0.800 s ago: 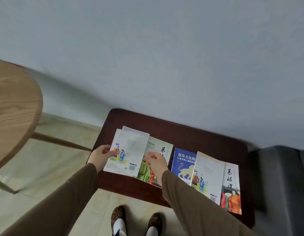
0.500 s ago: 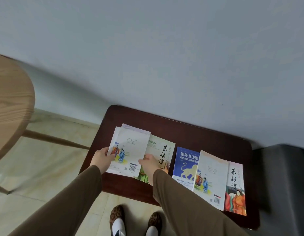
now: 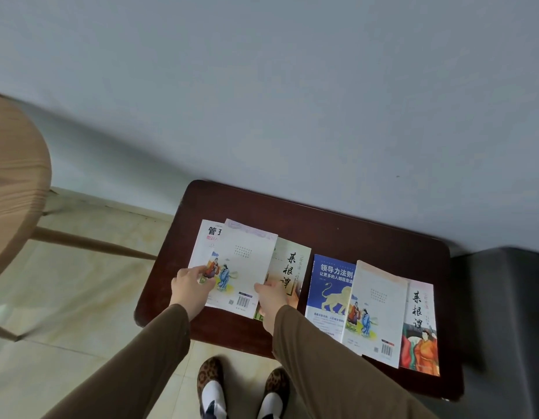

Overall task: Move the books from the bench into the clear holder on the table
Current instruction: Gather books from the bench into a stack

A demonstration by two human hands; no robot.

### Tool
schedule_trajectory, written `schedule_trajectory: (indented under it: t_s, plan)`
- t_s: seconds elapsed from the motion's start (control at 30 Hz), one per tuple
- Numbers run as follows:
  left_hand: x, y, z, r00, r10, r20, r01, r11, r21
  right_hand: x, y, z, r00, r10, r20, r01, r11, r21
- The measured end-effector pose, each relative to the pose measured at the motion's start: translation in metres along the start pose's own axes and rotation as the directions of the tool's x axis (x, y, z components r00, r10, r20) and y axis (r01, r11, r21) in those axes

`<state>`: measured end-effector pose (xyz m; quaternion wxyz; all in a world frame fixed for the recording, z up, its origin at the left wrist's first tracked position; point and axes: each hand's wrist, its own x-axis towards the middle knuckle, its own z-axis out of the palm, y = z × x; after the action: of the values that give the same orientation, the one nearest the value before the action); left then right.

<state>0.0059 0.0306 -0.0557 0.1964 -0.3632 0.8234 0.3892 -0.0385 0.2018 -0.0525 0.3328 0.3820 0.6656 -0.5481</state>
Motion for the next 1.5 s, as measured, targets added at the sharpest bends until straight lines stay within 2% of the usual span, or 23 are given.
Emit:
schedule_trajectory:
  t_s: [0.1,0.37,0.6,0.73,0.83,0.93,1.07,1.2,1.3,1.5]
  plan:
    - [-0.008,0.011,0.014,0.998,0.042,0.052,-0.044,0.998,0.035,0.005,0.007,-0.019,0.990,-0.041,-0.138,0.040,0.999,-0.009]
    - [-0.027,0.040,0.051,0.976,0.099,0.192,-0.099,0.995,-0.010,0.005,0.017,-0.071,0.966,-0.057,-0.253,0.048,0.998,-0.040]
    - [-0.033,0.049,0.062,0.980,0.054,0.190,-0.047,0.998,-0.040,0.003,0.024,-0.069,0.977,-0.044,-0.209,0.041,0.999,-0.020]
    - [-0.028,0.047,0.067,0.985,0.006,0.175,0.011,0.995,-0.096,0.002,0.026,-0.058,0.978,0.032,-0.204,-0.023,0.999,0.044]
    - [-0.023,0.044,0.067,0.982,-0.057,0.178,0.089,0.980,-0.176,0.005,0.023,-0.061,0.982,0.060,-0.180,-0.050,0.997,0.060]
    - [-0.018,0.040,0.064,0.972,-0.114,0.204,0.165,0.953,-0.253,0.004,0.017,-0.073,0.987,0.025,-0.160,-0.027,1.000,-0.010]
    - [-0.016,0.034,0.060,0.964,-0.145,0.221,0.220,0.905,-0.364,-0.002,0.019,-0.071,0.988,0.029,-0.150,-0.031,0.999,-0.014]
    - [-0.018,0.031,0.051,0.969,-0.149,0.195,0.228,0.841,-0.490,-0.011,0.027,-0.054,0.992,0.094,-0.083,-0.077,0.979,0.191]
    - [-0.018,0.027,0.038,0.986,-0.131,0.101,0.165,0.812,-0.559,-0.021,0.022,-0.043,0.996,0.068,-0.051,-0.054,0.969,0.243]
    - [-0.010,0.007,0.007,0.986,-0.154,-0.061,0.084,0.781,-0.619,-0.029,0.000,-0.015,0.994,-0.058,0.087,0.052,0.996,0.071]
